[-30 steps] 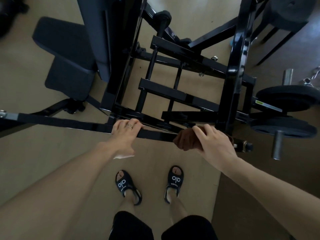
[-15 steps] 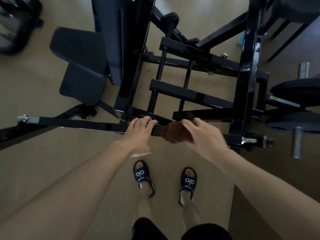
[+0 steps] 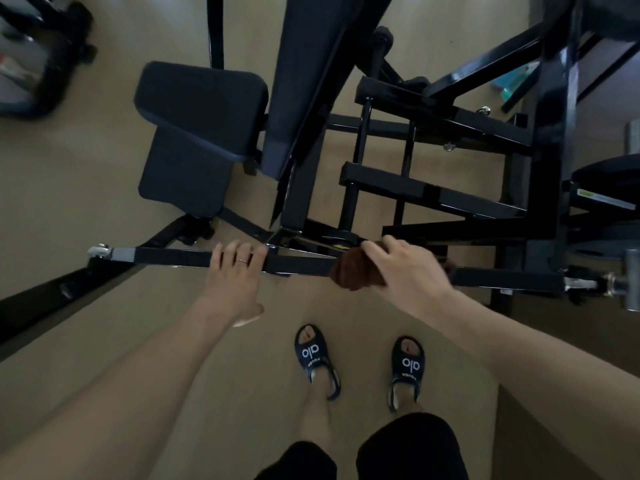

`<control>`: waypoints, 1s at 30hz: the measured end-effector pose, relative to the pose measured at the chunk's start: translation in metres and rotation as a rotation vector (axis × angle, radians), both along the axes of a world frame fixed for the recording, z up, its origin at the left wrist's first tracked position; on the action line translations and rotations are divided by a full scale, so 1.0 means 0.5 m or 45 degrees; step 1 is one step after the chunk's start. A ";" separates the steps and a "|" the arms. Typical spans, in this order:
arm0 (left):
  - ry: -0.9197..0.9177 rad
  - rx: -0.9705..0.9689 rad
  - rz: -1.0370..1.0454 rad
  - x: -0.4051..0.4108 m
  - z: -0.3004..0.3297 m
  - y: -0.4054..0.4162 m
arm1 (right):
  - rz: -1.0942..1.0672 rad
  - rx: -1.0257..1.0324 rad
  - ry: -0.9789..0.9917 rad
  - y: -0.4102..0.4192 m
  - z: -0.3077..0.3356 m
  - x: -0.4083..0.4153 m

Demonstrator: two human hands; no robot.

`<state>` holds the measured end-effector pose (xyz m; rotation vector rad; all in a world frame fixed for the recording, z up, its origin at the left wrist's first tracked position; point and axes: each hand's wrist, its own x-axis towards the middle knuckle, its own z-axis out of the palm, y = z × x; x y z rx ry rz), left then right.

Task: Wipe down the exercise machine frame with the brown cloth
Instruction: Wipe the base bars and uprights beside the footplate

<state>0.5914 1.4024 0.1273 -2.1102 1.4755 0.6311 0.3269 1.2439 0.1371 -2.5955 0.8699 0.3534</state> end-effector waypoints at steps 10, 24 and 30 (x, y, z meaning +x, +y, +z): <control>0.070 -0.028 0.033 0.015 -0.022 0.010 | -0.014 0.014 -0.183 0.103 -0.039 0.232; 0.256 -0.046 -0.006 0.029 -0.007 0.009 | -0.207 -0.042 0.206 -0.015 0.007 -0.065; 0.250 0.011 -0.015 0.029 -0.001 0.006 | -0.034 0.096 -0.019 0.110 -0.039 0.284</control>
